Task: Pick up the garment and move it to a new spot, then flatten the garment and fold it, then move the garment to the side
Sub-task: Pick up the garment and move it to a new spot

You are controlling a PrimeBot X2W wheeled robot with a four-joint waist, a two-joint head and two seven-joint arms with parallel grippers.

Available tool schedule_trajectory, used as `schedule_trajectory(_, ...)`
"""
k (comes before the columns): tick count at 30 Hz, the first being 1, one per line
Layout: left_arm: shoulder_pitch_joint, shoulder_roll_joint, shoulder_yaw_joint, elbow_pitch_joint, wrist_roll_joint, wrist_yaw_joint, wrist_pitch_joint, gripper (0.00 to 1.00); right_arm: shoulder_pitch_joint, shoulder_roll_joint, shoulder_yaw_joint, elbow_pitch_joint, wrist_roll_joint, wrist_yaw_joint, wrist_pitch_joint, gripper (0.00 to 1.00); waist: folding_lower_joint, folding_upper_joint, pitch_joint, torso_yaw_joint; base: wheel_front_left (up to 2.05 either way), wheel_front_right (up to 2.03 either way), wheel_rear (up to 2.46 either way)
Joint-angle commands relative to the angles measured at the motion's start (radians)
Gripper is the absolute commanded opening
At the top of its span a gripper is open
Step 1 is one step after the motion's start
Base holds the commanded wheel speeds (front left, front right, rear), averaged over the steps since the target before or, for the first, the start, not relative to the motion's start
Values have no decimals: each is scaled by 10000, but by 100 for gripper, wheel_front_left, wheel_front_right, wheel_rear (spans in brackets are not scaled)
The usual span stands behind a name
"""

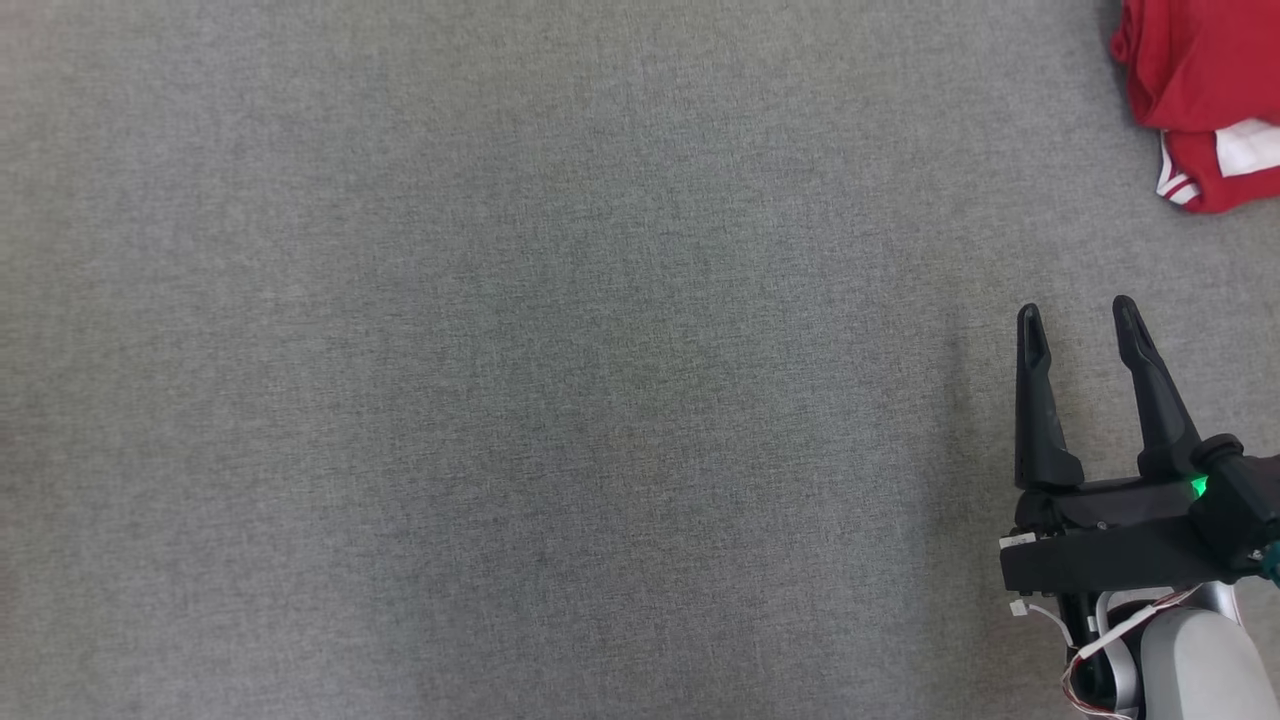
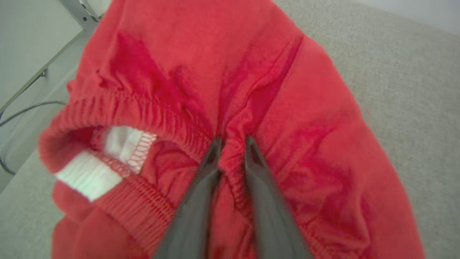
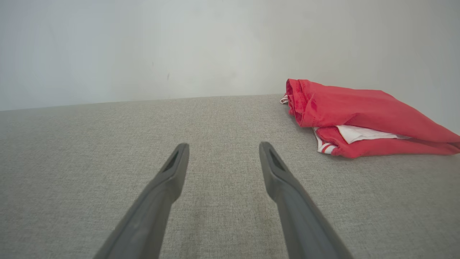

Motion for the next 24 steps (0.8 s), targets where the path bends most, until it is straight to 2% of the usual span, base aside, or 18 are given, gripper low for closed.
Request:
schedule_trajectory(1,221,-301,-68,255,39,8,-147,0,-45,-33,4,-17,-103,-21,9,100,0,0,-126,53,0,0,0)
schedule_trajectory(6,-208,-192,-47,-64,150,47,-1585,0,38,-46,-27,92,-38,-21,22,100,0,0,-573,154,0,0,0)
schedule_trajectory(13,-672,-209,-121,-962,279,-262,-3541,0,233,56,86,401,92,-21,-70,100,0,0,-1428,187,0,0,0)
schedule_trajectory(18,-979,-544,-411,-2340,407,-448,-3980,0,388,141,126,684,208,-21,-163,100,0,0,-1948,97,0,0,0)
schedule_trajectory(23,-928,-991,-1068,-4222,691,-554,-3906,0,467,217,231,1072,330,-21,-378,100,0,0,-2380,-192,0,0,0)
schedule_trajectory(24,-928,-991,-1068,-4222,691,-554,-3906,0,467,217,231,1072,330,-21,-378,100,0,0,-2380,-192,0,0,0)
